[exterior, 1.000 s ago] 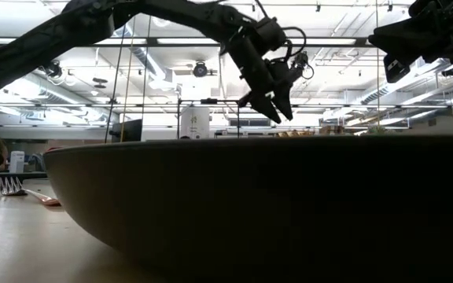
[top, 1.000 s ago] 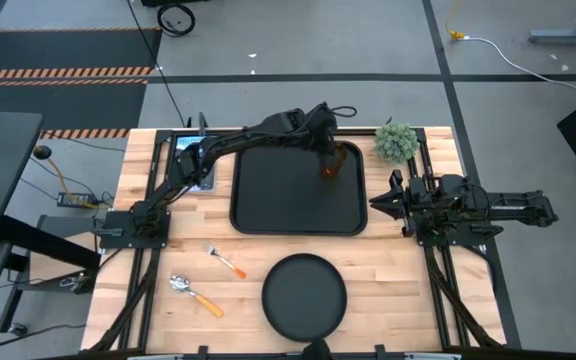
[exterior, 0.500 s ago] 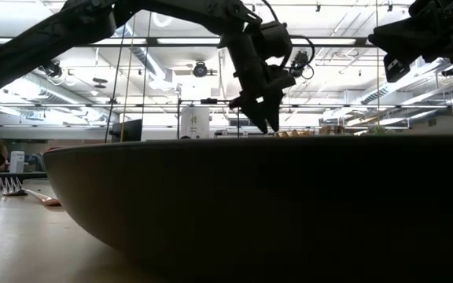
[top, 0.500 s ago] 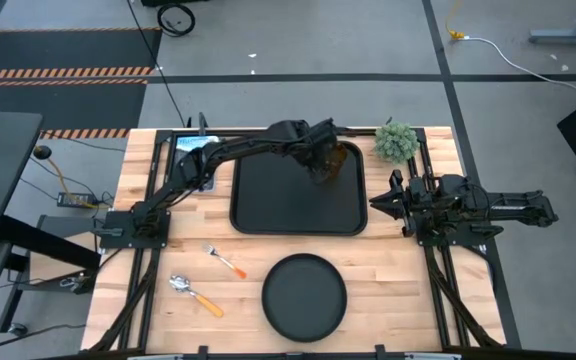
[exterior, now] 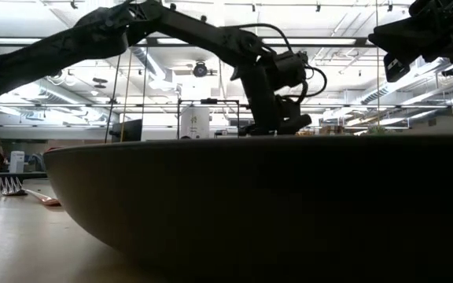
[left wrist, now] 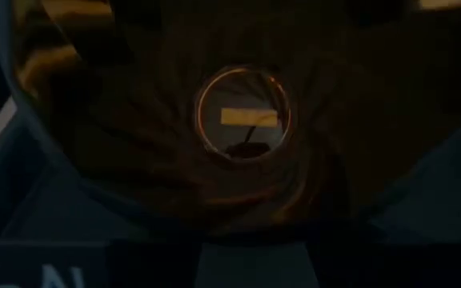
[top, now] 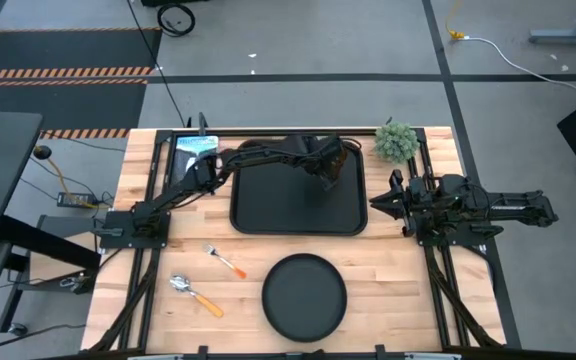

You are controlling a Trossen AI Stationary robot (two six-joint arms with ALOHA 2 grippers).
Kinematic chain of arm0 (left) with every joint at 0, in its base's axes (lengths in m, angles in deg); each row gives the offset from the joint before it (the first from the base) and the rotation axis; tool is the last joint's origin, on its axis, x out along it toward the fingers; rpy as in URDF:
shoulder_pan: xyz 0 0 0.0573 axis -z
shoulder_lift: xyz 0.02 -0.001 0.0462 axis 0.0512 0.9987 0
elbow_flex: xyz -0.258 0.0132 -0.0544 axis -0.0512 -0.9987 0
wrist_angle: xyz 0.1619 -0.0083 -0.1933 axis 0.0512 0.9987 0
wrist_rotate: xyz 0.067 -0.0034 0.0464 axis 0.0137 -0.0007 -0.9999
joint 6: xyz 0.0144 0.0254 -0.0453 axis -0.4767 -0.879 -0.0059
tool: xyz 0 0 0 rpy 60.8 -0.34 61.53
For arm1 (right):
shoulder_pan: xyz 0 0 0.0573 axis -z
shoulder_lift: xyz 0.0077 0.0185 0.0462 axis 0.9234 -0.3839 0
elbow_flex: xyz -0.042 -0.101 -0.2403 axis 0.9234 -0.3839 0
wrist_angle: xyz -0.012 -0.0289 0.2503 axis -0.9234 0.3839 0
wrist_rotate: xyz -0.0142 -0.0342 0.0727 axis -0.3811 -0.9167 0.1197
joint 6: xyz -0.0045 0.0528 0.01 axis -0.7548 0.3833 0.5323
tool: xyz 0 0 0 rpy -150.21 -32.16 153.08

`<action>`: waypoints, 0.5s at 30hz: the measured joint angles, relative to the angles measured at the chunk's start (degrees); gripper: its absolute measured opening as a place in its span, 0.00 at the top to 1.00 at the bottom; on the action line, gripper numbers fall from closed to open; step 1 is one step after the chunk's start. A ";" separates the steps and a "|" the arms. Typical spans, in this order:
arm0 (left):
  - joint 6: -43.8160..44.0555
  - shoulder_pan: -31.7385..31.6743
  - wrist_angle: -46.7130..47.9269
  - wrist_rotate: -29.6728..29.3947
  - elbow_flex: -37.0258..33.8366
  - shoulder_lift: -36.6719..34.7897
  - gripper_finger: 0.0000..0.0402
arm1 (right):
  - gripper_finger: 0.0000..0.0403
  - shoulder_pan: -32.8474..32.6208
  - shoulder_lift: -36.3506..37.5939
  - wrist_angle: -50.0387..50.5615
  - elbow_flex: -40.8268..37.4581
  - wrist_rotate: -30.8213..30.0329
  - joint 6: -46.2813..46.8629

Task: Pick and place plate/cup/fork/spoon on tray
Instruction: Put the brown cup on the black tray

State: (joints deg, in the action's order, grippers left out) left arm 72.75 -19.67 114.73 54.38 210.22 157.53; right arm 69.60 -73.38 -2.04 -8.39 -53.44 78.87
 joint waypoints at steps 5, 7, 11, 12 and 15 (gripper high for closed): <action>-0.49 0.39 -3.87 -1.29 0.02 0.78 0.52 | 0.84 0.00 0.00 0.03 0.00 0.00 -0.02; -1.22 0.58 -5.67 -2.24 0.02 0.75 0.52 | 0.84 0.00 0.00 0.10 0.00 0.00 -0.02; -1.68 0.88 -8.32 -2.36 0.03 0.74 0.55 | 0.84 0.00 0.00 0.08 0.00 0.00 -0.04; -1.69 0.90 -8.76 -2.35 0.02 0.74 0.55 | 0.84 0.00 0.00 0.10 0.00 0.00 -0.02; -1.69 0.82 -9.31 -2.42 0.03 0.74 0.57 | 0.84 0.00 0.00 0.12 0.00 0.00 -0.02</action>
State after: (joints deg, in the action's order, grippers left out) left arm 71.06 -18.85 105.42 51.96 210.25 158.26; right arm 69.60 -73.38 -1.92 -8.39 -53.44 78.84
